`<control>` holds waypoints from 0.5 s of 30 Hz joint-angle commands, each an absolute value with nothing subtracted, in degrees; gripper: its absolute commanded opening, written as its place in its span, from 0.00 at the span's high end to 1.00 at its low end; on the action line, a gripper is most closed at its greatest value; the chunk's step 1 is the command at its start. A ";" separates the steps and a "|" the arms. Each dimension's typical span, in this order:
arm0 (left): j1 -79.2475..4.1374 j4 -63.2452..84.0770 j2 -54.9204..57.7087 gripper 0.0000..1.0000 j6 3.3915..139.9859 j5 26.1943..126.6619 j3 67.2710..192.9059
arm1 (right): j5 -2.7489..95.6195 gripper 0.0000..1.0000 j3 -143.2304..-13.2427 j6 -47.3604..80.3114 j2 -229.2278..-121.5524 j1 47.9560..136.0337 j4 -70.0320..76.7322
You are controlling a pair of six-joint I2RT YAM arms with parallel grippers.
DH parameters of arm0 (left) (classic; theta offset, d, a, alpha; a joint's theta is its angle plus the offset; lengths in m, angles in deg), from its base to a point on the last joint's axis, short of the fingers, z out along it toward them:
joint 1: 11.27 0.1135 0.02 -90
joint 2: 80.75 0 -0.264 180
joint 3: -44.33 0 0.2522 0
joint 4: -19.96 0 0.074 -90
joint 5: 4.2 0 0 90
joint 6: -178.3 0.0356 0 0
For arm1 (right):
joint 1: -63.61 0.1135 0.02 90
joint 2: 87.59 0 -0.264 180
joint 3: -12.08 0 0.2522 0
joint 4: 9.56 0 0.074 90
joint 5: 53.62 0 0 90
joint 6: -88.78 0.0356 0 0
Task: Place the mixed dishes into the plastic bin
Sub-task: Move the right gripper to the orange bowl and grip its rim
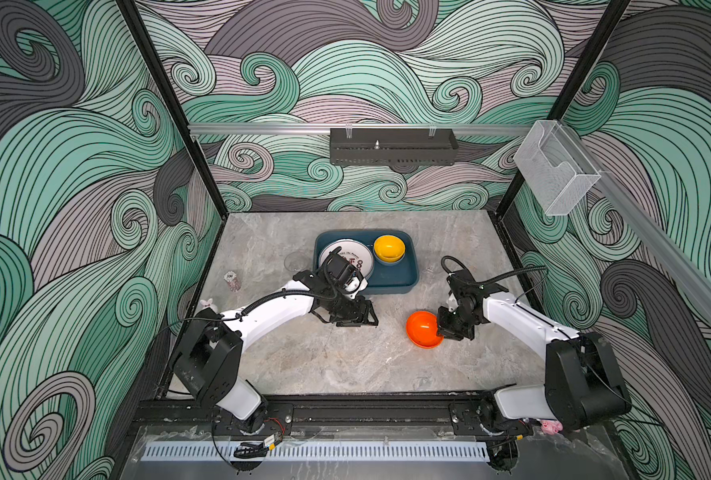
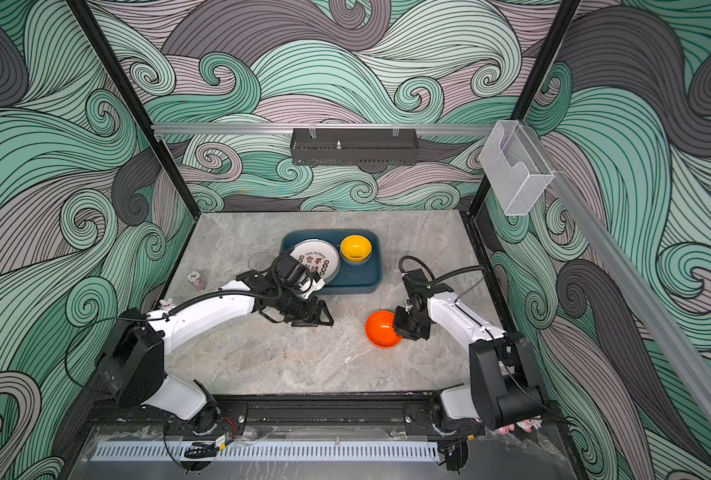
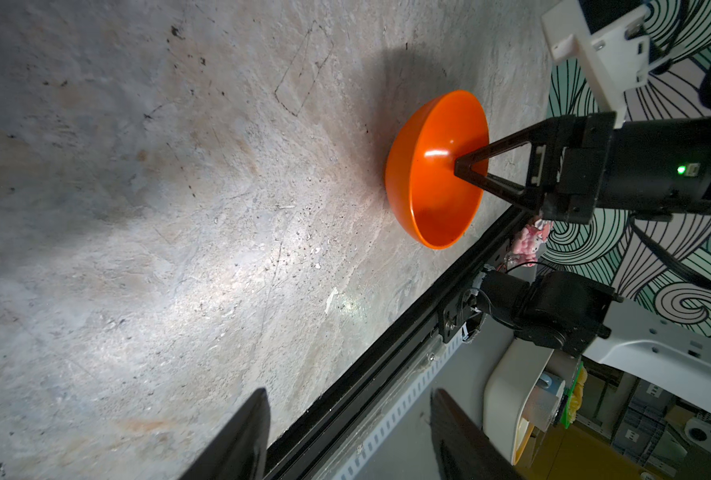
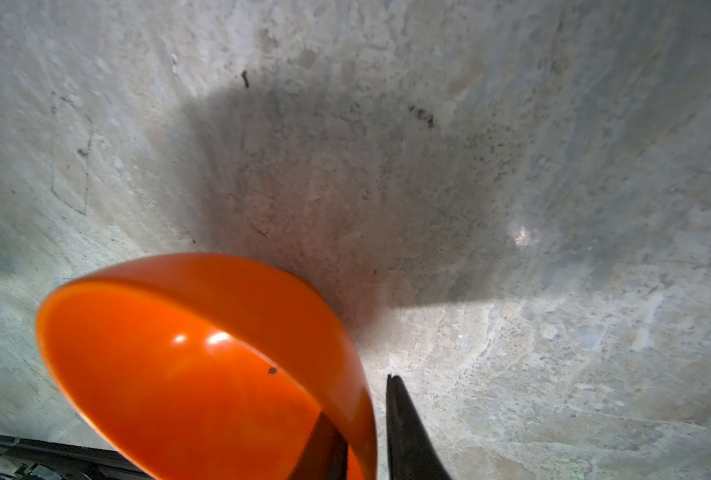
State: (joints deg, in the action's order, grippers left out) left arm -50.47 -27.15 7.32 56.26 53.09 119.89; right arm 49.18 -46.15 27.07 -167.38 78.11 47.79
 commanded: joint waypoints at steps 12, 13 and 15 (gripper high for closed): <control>-50.80 -26.59 5.85 0.37 55.56 54.77 118.12 | 47.22 0.98 -48.01 25.47 -165.75 79.35 51.14; -50.79 -26.56 5.70 0.37 55.51 54.82 118.03 | 46.94 0.98 -48.39 25.39 -165.53 79.50 51.59; -50.79 -26.58 5.46 0.37 55.51 55.02 117.90 | 46.35 0.98 -49.25 25.39 -165.00 80.11 52.52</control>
State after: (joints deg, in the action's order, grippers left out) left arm -50.47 -26.69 7.15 55.78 54.03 118.03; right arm 47.80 -46.92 26.15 -166.77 79.21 50.09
